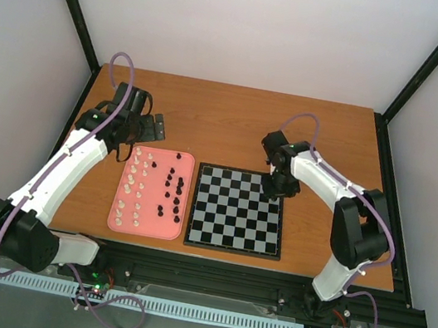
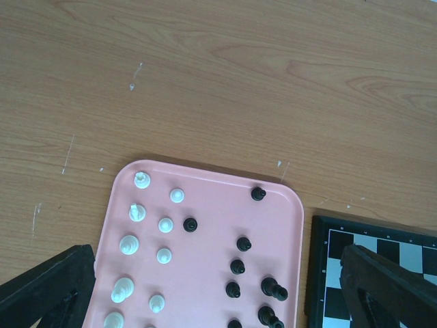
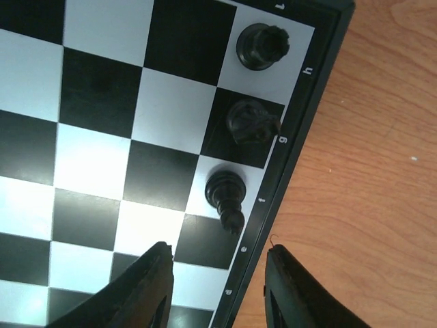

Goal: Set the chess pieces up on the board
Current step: Place the chess piece on the chessboard, then pick up the chess piece from the storage box.

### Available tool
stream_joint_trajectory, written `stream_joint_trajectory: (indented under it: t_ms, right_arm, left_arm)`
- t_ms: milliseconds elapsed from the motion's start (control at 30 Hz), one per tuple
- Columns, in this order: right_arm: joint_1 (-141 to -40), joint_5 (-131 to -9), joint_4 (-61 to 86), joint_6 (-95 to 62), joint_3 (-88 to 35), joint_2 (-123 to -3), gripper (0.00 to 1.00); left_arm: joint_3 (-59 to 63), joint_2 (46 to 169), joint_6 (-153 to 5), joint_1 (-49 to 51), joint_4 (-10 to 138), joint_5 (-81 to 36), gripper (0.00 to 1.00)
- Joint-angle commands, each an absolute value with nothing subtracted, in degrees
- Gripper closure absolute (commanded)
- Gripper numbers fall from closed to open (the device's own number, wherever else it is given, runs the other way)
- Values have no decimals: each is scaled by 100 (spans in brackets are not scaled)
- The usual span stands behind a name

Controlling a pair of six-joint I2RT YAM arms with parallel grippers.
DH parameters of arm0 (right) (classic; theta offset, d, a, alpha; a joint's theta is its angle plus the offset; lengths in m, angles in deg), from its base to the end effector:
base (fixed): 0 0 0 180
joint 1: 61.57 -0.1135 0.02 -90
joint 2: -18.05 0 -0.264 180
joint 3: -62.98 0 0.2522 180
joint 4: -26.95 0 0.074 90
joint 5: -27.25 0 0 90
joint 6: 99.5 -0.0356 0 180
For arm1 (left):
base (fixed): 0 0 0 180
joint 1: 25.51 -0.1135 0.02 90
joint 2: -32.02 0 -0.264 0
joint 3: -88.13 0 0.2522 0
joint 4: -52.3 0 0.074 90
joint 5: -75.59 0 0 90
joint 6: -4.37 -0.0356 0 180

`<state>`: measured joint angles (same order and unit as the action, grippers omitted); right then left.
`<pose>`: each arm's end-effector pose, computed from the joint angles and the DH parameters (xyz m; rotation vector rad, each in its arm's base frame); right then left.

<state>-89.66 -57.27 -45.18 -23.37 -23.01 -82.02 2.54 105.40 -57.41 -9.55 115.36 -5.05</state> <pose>0.2822 0.1467 0.2029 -0.3720 3.0212 -0.1000 0.2515 -0.0659 0.3352 -0.3320 2.4246 -0.1416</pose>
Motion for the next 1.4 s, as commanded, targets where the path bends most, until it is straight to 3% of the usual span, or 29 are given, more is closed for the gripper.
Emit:
stream_joint_trajectory:
  t_ms: [0, 133, 233, 967, 1367]
  right_arm:
    - [-8964, -5837, -4891, -2368, -2702, -7760, 52]
    - [-9243, -5778, -5291, -2311, -3402, -7791, 36]
    - [-9572, -5774, -5506, -2305, -4128, -8180, 31]
    - [-11037, -7620, -5450, -2142, -7793, -11466, 42]
    - [-11338, -7519, -5598, -2118, -8067, -11873, 46]
  left_arm:
    - [182, 10588, -5744, -978, 11409, -535, 0]
    - [160, 10619, -5718, -978, 11410, -585, 0]
    - [151, 10622, -5686, -978, 11433, -624, 0]
    - [13, 10162, -5672, -978, 11860, -207, 0]
    - [84, 9979, -5664, -978, 11889, -207, 0]
